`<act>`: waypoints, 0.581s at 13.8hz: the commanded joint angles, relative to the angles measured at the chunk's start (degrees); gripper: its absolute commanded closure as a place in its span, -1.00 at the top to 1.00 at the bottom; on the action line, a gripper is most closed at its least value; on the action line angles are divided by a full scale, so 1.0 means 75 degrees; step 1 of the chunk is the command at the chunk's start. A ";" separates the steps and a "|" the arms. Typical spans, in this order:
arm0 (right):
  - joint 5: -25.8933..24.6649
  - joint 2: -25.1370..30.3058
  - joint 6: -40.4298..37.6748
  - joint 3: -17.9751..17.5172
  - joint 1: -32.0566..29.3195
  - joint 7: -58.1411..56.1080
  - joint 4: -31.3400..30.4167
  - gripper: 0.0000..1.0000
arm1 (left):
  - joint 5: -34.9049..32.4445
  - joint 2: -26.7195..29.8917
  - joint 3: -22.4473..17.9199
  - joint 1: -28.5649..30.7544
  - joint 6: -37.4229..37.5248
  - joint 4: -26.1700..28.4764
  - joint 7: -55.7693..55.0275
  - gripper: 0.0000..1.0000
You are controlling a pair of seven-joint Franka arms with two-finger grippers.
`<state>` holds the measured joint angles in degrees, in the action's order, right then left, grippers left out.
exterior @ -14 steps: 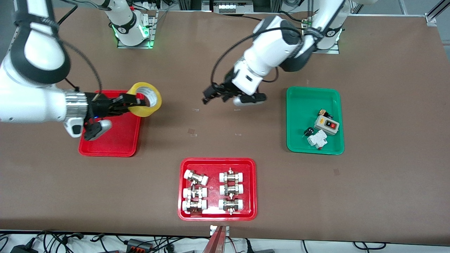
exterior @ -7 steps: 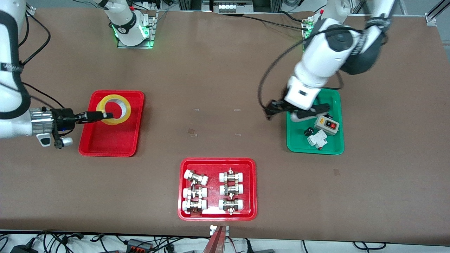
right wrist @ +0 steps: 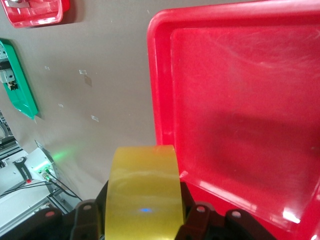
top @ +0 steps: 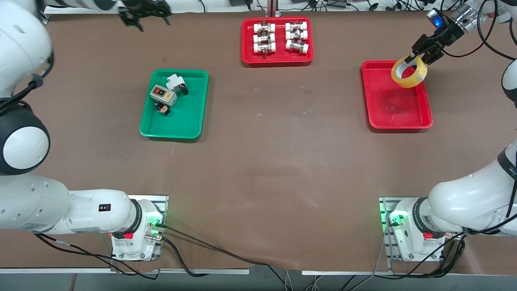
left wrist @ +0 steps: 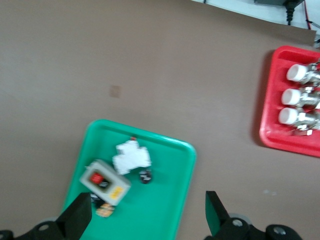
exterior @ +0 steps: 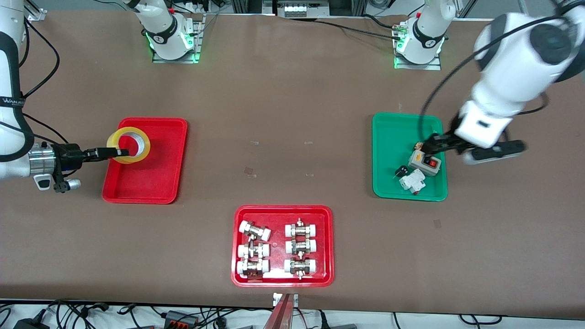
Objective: Left arm passes tape to right arm into tray
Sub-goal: 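Open the left gripper and withdraw it while the right gripper carries the tape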
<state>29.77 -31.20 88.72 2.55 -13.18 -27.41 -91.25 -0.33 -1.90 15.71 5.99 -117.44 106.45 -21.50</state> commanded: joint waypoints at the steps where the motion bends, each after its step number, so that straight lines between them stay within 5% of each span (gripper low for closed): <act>1: -0.0032 -0.0245 0.0089 -0.0141 -0.0386 -0.0411 -0.0091 -0.35 | -0.0132 0.0463 0.0121 0.0489 0.0446 0.0104 0.1070 1.00; 5: 0.1104 -0.1124 -0.0357 -0.0176 -0.0961 -0.1394 -0.0103 -0.35 | -0.0121 0.0652 -0.0124 0.0924 0.1580 -0.0572 0.2780 1.00; 8: 0.1595 -0.1558 -0.0380 -0.0188 -0.1102 -0.2119 -0.0103 -0.35 | -0.0121 0.0640 -0.0954 0.0412 0.2626 -0.1336 0.3544 1.00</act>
<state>38.99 -41.73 87.58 2.39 -20.11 -40.25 -92.57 -0.33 3.02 12.13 12.02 -102.18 100.27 1.17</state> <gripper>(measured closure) 0.467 0.000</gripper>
